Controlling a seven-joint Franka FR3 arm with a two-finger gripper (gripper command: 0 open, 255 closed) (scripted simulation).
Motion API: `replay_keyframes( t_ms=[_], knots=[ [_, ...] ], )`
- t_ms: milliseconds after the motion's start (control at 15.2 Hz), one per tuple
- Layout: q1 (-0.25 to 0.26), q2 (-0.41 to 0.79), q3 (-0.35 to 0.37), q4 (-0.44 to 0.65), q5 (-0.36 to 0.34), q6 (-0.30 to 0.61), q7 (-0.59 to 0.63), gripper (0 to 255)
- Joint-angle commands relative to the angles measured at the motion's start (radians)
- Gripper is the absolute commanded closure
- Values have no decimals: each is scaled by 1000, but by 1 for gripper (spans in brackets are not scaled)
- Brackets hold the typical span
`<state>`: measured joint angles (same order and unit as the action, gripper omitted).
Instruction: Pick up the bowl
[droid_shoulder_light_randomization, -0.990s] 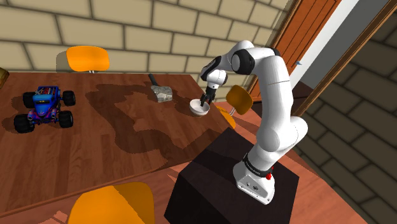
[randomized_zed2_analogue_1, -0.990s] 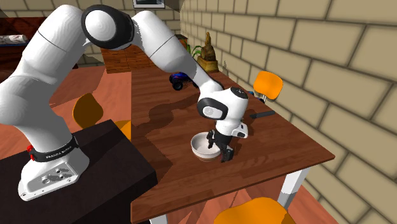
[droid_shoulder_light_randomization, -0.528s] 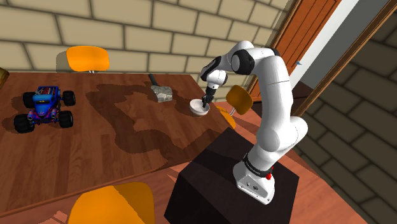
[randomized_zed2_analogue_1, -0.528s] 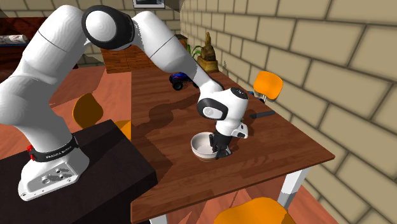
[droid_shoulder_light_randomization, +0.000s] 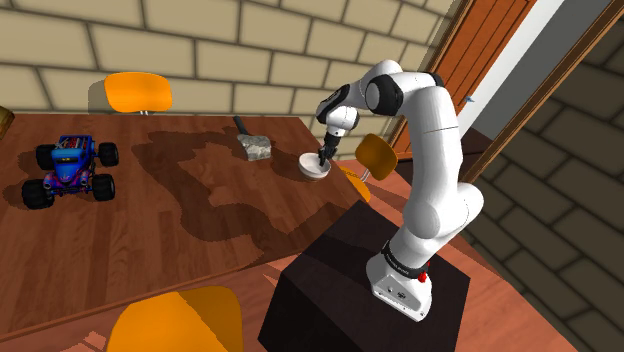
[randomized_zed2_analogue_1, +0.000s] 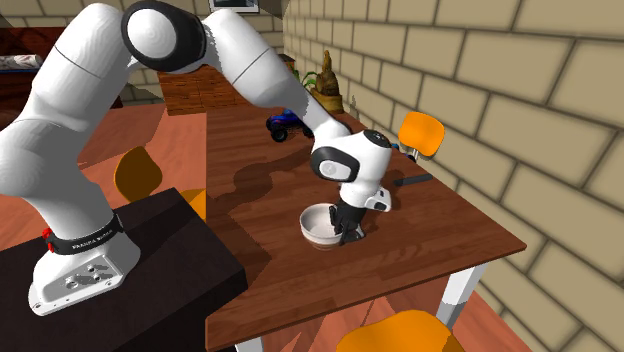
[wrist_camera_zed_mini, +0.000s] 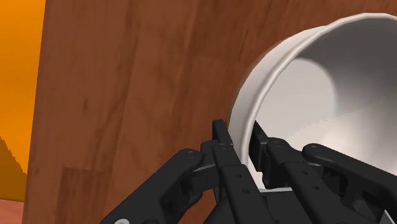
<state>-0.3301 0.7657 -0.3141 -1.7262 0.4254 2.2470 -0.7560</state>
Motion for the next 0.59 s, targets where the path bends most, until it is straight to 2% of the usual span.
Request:
replay_keyframes(
  t_ms=[0, 528],
  knots=[
    [5, -26, -7, -12, -8, -13, 4, 255],
    [22, -106, -32, -27, -38, -76, 26, 255]
  ],
)
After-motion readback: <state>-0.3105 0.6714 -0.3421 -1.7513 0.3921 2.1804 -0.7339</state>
